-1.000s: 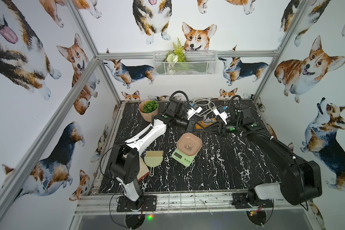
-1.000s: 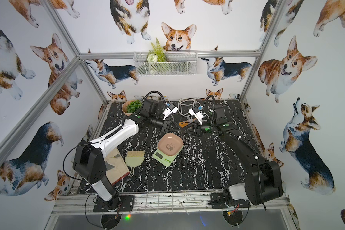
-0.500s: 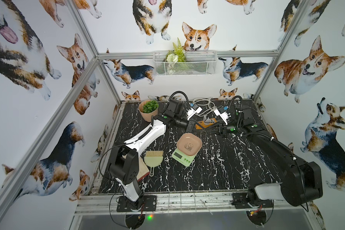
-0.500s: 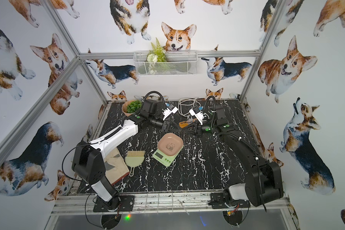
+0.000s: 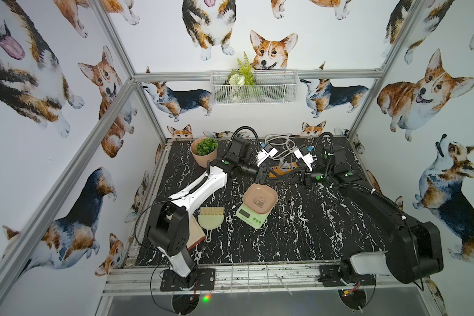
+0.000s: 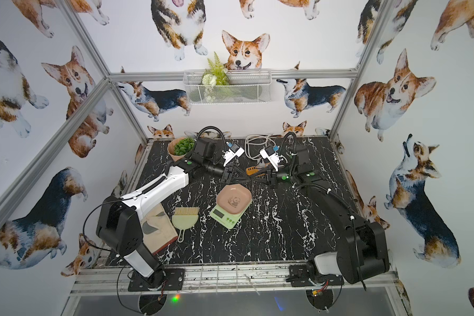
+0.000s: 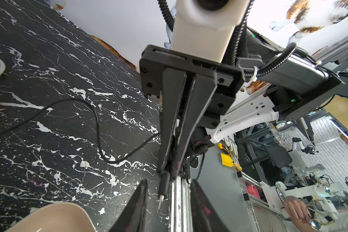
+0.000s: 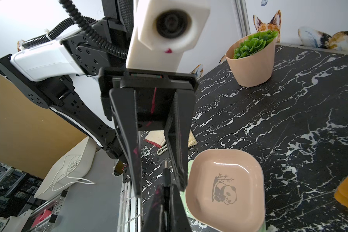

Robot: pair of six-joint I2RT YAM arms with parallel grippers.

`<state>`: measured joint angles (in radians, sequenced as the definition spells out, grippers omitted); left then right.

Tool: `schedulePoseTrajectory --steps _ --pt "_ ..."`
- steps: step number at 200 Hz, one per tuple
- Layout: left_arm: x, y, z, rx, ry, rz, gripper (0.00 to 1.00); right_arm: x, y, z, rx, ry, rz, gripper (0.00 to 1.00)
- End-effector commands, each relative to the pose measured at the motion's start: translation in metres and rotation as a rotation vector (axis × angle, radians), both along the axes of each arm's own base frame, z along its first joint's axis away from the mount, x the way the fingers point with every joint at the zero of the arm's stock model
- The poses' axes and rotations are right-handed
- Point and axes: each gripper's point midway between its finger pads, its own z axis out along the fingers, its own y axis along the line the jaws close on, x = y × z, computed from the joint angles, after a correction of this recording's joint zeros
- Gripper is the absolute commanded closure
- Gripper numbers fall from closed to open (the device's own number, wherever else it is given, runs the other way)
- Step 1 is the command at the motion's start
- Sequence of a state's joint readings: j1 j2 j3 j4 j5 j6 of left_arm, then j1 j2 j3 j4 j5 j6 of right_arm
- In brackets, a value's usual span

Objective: Charge the electronic scale
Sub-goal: Pick up the charging cable from the center of the board, then pick up the electronic scale at the center of the board.

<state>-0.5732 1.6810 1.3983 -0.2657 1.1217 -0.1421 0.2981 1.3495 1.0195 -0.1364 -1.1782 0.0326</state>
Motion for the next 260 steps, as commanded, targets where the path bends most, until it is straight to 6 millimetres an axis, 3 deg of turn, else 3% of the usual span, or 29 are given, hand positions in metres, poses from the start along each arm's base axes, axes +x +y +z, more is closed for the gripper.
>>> schedulePoseTrajectory --steps 1,17,55,96,139,186,210,260 --pt "0.014 0.007 0.006 -0.002 -0.046 0.076 0.55 -0.001 -0.003 0.002 0.017 0.008 0.007 1.00" --pt "0.031 0.019 0.006 0.045 -0.063 0.194 0.54 0.003 -0.007 -0.007 -0.002 0.045 -0.027 1.00" --pt "0.060 0.049 -0.038 0.305 -0.060 0.441 0.52 0.019 -0.021 -0.043 -0.123 0.148 -0.189 1.00" --pt "0.076 0.084 -0.088 0.553 -0.068 0.612 0.49 0.018 -0.026 -0.073 -0.170 0.312 -0.254 1.00" --pt "0.082 0.111 -0.144 0.786 -0.064 0.649 0.45 0.017 -0.031 -0.103 -0.214 0.434 -0.338 1.00" --pt "0.082 0.120 -0.188 0.902 -0.050 0.614 0.43 0.010 -0.031 -0.120 -0.247 0.485 -0.351 1.00" --pt "0.079 0.113 -0.198 0.890 -0.022 0.576 0.44 0.006 -0.030 -0.120 -0.233 0.491 -0.344 1.00" --pt "0.075 0.109 -0.206 0.879 -0.009 0.542 0.63 0.001 -0.028 -0.123 -0.214 0.515 -0.326 1.00"
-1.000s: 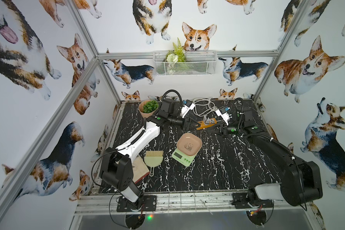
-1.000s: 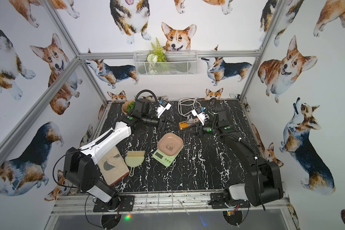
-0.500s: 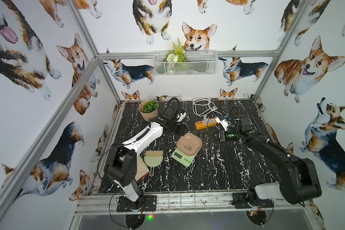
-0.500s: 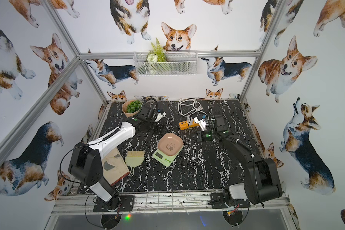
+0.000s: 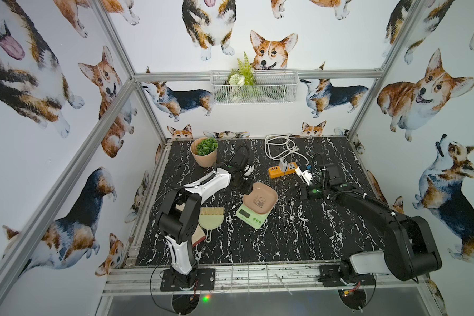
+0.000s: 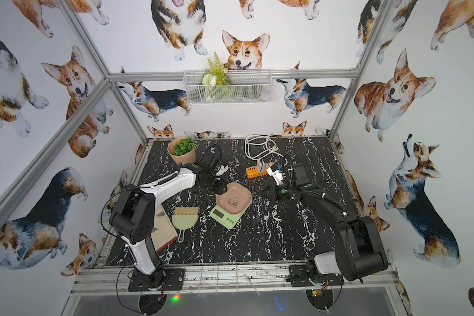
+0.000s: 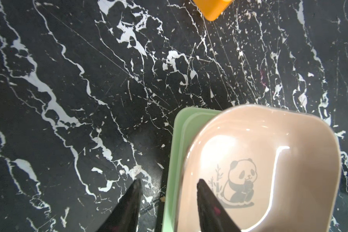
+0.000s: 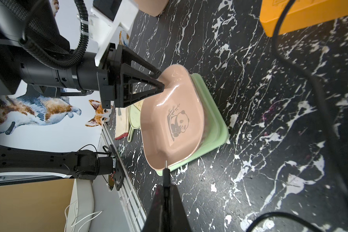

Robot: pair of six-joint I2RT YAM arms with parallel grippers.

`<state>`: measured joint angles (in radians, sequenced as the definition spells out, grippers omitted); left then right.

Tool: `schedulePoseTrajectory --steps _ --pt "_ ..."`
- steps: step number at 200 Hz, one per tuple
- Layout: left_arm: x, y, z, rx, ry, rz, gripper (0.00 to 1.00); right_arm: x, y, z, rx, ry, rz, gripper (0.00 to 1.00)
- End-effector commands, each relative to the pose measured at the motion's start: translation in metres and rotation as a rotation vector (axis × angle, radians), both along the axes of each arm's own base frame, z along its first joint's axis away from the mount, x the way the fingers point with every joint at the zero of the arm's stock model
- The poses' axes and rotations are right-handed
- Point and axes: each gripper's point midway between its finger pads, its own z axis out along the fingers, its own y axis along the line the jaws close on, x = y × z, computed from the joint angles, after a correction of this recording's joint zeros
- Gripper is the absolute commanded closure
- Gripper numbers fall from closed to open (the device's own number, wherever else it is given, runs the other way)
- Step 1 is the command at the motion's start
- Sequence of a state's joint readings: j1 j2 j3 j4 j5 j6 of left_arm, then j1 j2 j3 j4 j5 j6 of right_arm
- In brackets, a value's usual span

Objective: Charge the electronic scale
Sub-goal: Pick up the electronic scale at the center of the board.

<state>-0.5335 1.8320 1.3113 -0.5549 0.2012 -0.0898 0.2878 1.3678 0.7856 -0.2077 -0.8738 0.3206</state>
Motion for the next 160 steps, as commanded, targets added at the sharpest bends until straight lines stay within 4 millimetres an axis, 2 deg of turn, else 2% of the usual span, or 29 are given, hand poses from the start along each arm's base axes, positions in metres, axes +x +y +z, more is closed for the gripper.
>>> schedulePoseTrajectory --steps 1,31,86,135,160 --pt "-0.005 -0.003 -0.005 -0.005 0.015 -0.037 0.63 0.000 0.003 0.006 0.033 -0.008 0.006 1.00" --pt "-0.008 -0.004 -0.007 -0.008 0.034 -0.047 0.71 -0.001 0.004 0.009 0.040 -0.022 0.012 1.00" --pt "-0.010 -0.008 -0.002 -0.037 0.046 -0.042 1.00 -0.001 0.006 0.007 0.057 -0.016 0.020 1.00" --pt "-0.002 -0.016 0.031 -0.245 0.044 0.037 1.00 -0.005 0.009 0.015 0.112 -0.033 0.037 1.00" --pt "0.006 -0.010 0.050 -0.336 0.040 0.104 1.00 -0.006 0.010 0.020 0.139 -0.047 0.042 1.00"
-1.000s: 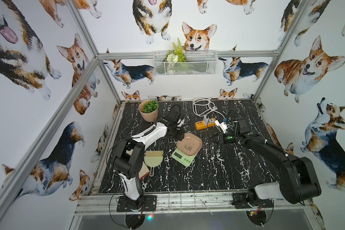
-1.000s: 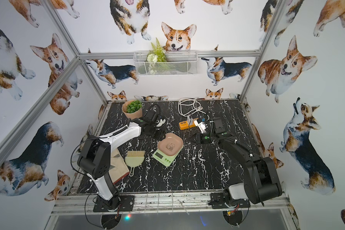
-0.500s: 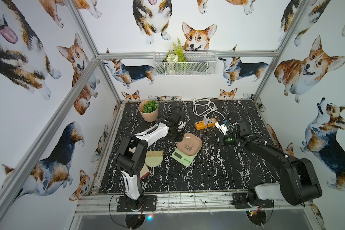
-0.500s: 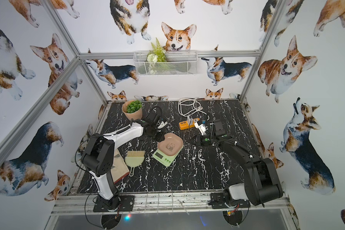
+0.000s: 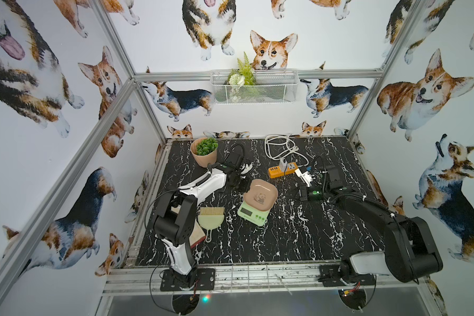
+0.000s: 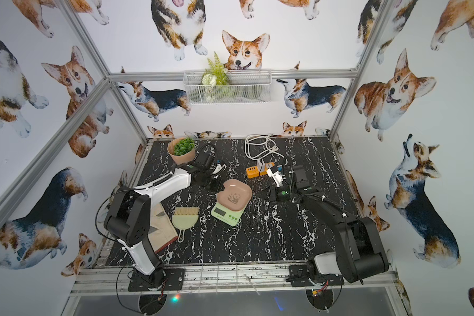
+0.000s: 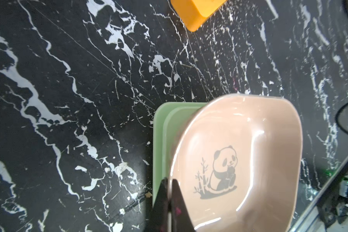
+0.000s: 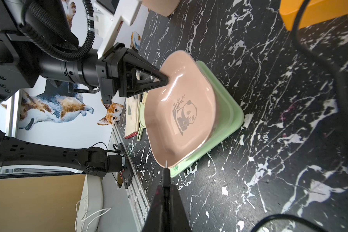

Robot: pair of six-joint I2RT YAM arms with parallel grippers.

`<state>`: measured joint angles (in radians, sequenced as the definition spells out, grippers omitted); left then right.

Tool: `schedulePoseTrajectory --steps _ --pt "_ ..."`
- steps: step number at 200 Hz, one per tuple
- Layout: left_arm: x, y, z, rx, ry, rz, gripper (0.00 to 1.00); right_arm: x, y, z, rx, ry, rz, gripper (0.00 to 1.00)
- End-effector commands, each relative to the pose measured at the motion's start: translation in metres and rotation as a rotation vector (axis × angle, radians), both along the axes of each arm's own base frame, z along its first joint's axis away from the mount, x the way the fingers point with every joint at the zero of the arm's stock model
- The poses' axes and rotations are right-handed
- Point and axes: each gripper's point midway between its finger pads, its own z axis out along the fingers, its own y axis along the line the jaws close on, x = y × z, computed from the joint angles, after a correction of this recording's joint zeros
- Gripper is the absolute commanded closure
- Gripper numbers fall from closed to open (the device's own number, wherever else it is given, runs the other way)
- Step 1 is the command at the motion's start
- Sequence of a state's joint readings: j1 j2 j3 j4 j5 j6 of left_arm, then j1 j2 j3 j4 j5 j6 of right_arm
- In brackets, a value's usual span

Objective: Charge the electronic scale
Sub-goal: Pick up the electronic scale at the center of the board, then insert the charging cable into the electronic scale.

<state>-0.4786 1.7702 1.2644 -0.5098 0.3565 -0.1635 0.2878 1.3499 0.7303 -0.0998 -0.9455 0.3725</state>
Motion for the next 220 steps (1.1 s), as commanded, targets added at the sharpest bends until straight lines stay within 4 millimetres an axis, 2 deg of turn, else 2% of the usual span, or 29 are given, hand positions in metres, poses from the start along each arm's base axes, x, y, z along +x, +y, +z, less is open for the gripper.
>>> schedulePoseTrajectory --steps 1,27,39,42,51,99,159,220 --pt "0.010 -0.009 0.031 -0.170 -0.008 0.059 1.00 0.001 0.004 0.015 0.061 -0.042 0.017 1.00" --pt "0.019 0.000 0.055 -0.282 -0.006 0.146 1.00 -0.002 0.008 0.025 0.120 -0.066 0.034 1.00" --pt "0.022 0.004 0.057 -0.314 0.009 0.173 1.00 -0.003 0.009 0.031 0.147 -0.078 0.042 1.00" --pt "0.022 0.004 0.070 -0.340 -0.012 0.175 1.00 -0.004 0.010 0.033 0.154 -0.082 0.048 1.00" --pt "0.024 0.007 0.081 -0.390 -0.010 0.194 1.00 -0.006 0.011 0.037 0.168 -0.093 0.055 1.00" --pt "0.024 0.008 0.120 -0.494 -0.062 0.207 1.00 -0.013 0.015 0.050 0.206 -0.115 0.095 1.00" --pt "0.022 0.009 0.140 -0.538 -0.097 0.212 1.00 -0.028 0.025 0.056 0.224 -0.119 0.166 1.00" --pt "0.017 0.009 0.143 -0.529 -0.114 0.188 1.00 -0.031 0.023 0.062 0.205 -0.166 0.167 1.00"
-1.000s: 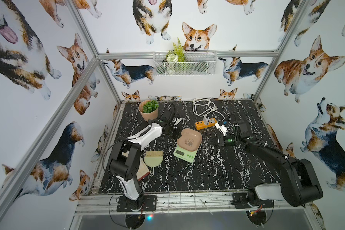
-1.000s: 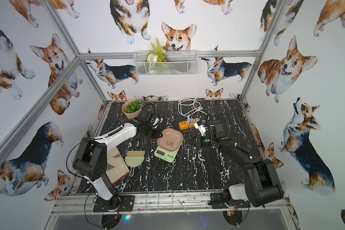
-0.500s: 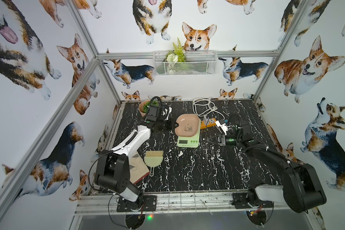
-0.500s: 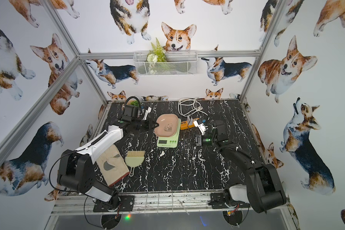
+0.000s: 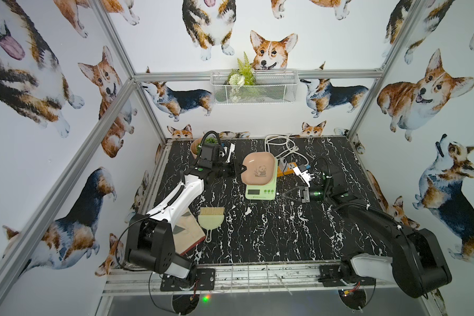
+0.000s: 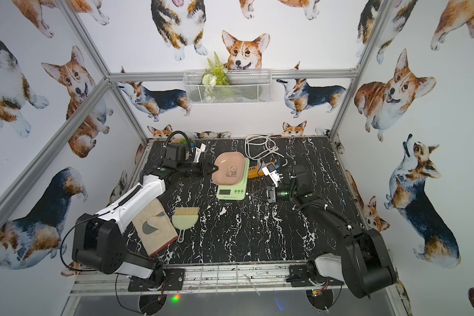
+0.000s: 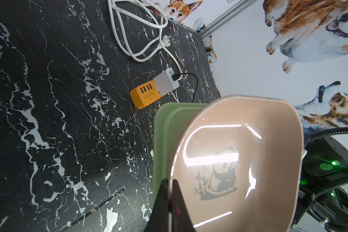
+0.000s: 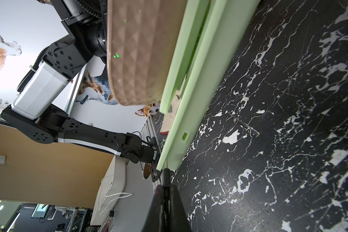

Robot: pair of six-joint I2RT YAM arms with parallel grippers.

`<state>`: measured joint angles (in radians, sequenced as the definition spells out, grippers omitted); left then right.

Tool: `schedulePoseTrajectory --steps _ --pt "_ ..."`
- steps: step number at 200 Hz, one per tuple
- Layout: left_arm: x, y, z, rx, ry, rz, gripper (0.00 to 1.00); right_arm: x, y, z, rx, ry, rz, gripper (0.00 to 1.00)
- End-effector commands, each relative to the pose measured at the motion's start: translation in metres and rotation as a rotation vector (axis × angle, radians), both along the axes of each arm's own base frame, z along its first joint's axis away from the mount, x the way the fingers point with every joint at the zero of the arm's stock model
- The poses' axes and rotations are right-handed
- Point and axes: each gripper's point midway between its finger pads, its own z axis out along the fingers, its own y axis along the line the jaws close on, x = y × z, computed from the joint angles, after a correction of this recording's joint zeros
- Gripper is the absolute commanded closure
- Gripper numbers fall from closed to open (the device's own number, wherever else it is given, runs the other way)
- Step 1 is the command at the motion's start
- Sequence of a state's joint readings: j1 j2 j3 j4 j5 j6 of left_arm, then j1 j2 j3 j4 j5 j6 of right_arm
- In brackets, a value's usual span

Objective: Charge the electronic scale
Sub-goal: Insert the charging cable into the electronic scale.

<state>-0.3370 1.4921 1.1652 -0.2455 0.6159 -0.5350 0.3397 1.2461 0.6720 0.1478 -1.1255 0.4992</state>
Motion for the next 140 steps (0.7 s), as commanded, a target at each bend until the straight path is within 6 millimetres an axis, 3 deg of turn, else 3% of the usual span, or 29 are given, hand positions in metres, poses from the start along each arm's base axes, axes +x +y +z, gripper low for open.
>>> schedulePoseTrajectory --steps 1,140 --pt "0.000 -0.006 0.015 -0.043 -0.046 -0.033 1.00 -0.001 0.000 0.005 -0.002 -0.043 0.008 1.00" --pt "-0.011 -0.012 0.028 -0.062 -0.109 -0.140 1.00 -0.001 -0.003 0.008 -0.035 -0.072 -0.005 1.00"
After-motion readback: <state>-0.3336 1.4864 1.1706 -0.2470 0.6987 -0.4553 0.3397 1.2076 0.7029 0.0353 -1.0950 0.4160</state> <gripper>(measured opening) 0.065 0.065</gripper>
